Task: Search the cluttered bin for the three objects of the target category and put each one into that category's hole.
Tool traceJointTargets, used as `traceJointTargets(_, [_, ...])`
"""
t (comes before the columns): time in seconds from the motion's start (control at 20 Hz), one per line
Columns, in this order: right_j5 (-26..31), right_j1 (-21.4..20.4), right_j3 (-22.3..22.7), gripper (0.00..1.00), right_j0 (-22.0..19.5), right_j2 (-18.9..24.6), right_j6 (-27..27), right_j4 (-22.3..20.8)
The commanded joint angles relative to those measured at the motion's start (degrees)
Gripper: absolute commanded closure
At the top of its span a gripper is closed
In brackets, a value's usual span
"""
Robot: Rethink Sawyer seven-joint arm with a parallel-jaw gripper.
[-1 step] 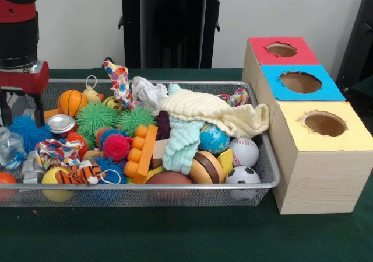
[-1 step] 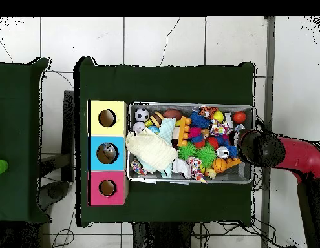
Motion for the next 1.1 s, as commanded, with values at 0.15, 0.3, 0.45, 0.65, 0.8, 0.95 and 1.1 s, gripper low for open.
traceJointTargets(0.15, [2.87, 3.13, -1.43, 0.00, -0.42, 1.29, -9.75, -2.01])
traceJointTargets(0.3, [2.79, 3.44, -1.74, 0.00, -0.71, 1.55, -10.28, -2.09])
traceJointTargets(0.45, [3.10, 3.92, -2.73, 0.00, -0.88, 1.74, -11.03, -2.26])
traceJointTargets(0.65, [3.23, 4.37, -3.15, 0.00, -1.22, 2.01, -11.70, -2.30])
traceJointTargets(0.8, [3.79, 4.65, -3.82, 0.00, -1.38, 2.19, -12.31, -2.17])
traceJointTargets(0.95, [4.67, 3.80, -3.61, 0.00, -1.71, 2.03, -12.91, -2.08])
traceJointTargets(1.1, [5.26, 3.82, -4.07, 0.00, -2.13, 2.35, -13.78, -1.95])
